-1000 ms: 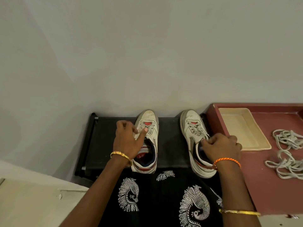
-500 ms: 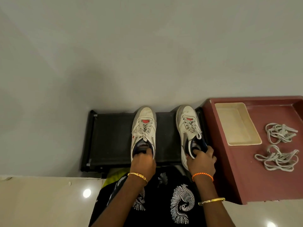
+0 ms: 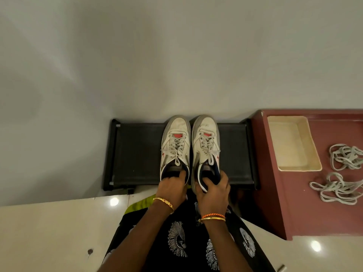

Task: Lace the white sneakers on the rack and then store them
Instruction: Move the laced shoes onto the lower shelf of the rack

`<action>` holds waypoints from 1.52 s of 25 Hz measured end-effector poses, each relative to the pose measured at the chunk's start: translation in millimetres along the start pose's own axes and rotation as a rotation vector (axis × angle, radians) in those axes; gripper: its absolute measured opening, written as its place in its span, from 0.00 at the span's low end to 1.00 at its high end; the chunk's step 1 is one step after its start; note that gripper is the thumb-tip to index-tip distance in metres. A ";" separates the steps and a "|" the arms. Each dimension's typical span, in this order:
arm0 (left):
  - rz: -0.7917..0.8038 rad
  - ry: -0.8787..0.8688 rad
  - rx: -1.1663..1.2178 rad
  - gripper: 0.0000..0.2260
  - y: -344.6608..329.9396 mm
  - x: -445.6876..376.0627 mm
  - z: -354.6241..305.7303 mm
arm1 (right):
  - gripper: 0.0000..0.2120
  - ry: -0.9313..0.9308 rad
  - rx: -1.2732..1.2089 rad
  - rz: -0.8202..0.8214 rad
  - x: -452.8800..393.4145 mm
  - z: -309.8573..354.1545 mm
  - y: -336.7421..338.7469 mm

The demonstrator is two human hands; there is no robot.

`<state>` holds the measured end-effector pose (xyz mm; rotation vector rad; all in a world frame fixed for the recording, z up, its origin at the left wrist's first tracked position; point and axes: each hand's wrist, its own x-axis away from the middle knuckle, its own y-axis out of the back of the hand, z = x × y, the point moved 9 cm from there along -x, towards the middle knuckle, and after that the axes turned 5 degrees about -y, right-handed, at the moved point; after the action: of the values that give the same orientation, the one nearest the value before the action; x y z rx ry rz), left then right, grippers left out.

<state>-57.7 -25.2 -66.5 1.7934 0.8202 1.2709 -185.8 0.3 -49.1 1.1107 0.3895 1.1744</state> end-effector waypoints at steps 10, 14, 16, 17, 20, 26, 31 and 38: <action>-0.141 -0.084 -0.071 0.18 1.7 -2.9 -3.4 | 0.18 0.174 0.273 0.316 -23.0 8.1 -22.8; -0.199 -0.108 -0.047 0.16 6.5 0.2 0.5 | 0.15 0.261 0.291 0.312 -25.8 13.7 -17.7; -0.217 -0.126 -0.020 0.15 6.4 2.0 1.9 | 0.14 0.276 0.269 0.293 -23.9 15.3 -14.6; -0.218 -0.129 -0.012 0.15 6.2 2.4 1.7 | 0.14 0.285 0.260 0.285 -23.4 16.0 -13.3; -0.226 -0.136 -0.021 0.15 12.7 4.3 -1.2 | 0.16 0.309 0.177 0.236 -15.3 18.5 -3.2; -0.279 -0.155 0.046 0.15 38.1 18.1 -1.1 | 0.16 0.373 0.020 0.141 3.3 26.7 34.3; -0.272 -0.136 0.039 0.16 41.4 40.0 -3.8 | 0.19 0.376 0.028 0.189 20.3 24.1 45.7; -0.061 -0.236 0.184 0.14 105.1 92.5 -22.6 | 0.16 0.370 0.028 0.390 49.4 45.8 112.1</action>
<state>-45.0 6.0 71.2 2.0020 0.8721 0.9479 -191.7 17.7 80.4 1.0184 0.4858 1.7348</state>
